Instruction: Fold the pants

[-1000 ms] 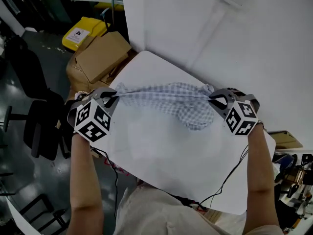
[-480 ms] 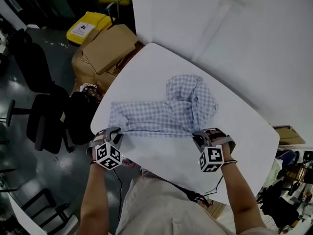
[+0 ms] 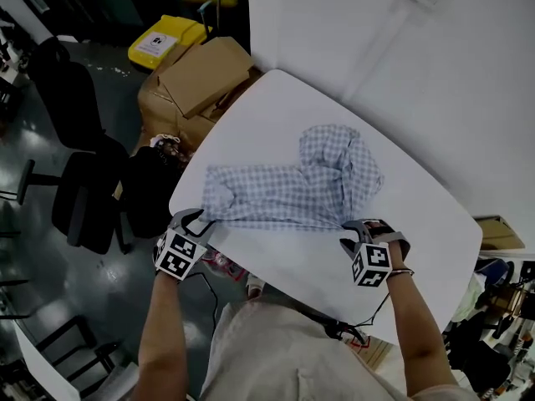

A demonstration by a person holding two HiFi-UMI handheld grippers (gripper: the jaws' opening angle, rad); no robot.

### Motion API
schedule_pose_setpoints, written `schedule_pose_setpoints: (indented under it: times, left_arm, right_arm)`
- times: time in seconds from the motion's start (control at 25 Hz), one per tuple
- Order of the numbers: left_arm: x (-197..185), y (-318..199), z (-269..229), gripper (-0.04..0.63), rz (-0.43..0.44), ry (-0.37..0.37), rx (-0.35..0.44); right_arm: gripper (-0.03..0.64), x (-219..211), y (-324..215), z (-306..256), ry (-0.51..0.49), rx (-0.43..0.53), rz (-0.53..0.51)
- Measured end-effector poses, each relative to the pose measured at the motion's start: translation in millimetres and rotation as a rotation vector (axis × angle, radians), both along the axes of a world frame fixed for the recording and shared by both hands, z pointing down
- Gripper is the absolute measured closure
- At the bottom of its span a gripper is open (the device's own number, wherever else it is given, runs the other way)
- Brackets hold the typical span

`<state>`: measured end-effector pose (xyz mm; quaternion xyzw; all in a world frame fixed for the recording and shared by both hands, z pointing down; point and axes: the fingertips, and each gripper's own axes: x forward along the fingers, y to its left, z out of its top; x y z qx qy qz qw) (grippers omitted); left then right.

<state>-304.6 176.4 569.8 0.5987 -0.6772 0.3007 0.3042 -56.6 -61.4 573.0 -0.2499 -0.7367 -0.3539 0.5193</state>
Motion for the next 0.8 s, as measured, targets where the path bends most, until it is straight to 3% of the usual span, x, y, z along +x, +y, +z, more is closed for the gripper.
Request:
schedule_pose_setpoints:
  times: [0.12,0.24,0.4,0.56,0.64,0.8]
  left_arm:
    - [-1.7,-13.8,-8.8,0.437,-0.022,0.055,0.011]
    - [-3.1,-20.0,2.1,0.517,-0.042,0.057,-0.065]
    - [8.8,-22.5,21.8,0.523,-0.044,0.087,-0.176]
    - [8.3,-15.8,28.4,0.523,-0.123,0.1,-0.189]
    - [8.6,-12.0,31.0,0.564,-0.152,0.136,-0.178]
    - [2.1,-2.4,16.9,0.572,-0.233,0.209,-0.094]
  right_arm:
    - [0.454,-6.2,-2.7,-14.5,-0.037,-0.035,0.055]
    - [0.455,-14.6,-5.4,-19.2,-0.042,-0.023,0.069]
    - [0.456,-37.9,2.5,-31.5,-0.085,-0.076,0.084]
    - [0.484,-110.8,21.3,-60.2,-0.178,-0.141,0.041]
    - [0.492,-156.3,36.0,-72.2,-0.207,-0.158,-0.013]
    - [0.492,-236.9,73.3,-76.3,-0.205,-0.166,-0.153]
